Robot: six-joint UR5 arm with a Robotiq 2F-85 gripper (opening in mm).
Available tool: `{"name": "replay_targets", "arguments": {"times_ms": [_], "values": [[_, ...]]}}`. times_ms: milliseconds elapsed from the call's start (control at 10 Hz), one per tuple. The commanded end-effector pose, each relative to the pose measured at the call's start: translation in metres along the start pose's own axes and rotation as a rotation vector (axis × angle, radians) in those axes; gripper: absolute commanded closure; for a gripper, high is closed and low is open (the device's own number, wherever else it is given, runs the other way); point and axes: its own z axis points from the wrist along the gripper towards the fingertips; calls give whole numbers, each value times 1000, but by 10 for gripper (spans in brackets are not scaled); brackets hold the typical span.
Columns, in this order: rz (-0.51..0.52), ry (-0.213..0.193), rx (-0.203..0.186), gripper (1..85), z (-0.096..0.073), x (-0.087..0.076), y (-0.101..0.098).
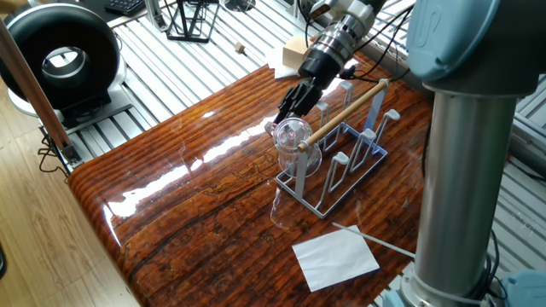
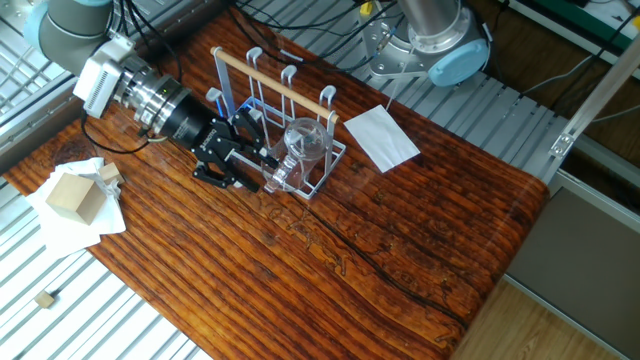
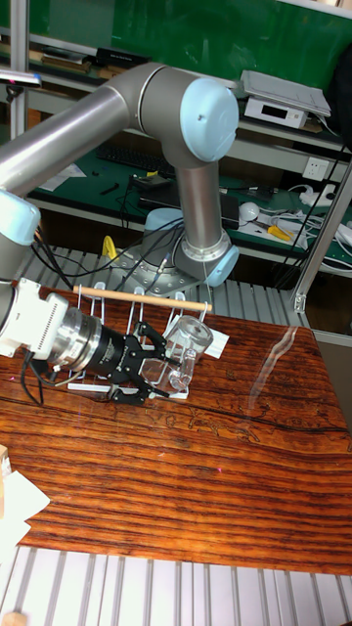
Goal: Put the cup on the cup rack
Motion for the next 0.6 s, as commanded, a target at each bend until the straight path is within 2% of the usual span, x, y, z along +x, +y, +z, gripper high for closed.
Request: {"name": "replay_targets", "arguments": {"times_ms": [0,100,200,400,500], "values": [[0,-7,-3,330,-11,-4,6],[13,5,7,330,-16,-5,9],[20,33,32,330,-22,-1,8],[37,87,83,360,-36,6,4],[58,130,124,380,-45,11,4]]}}
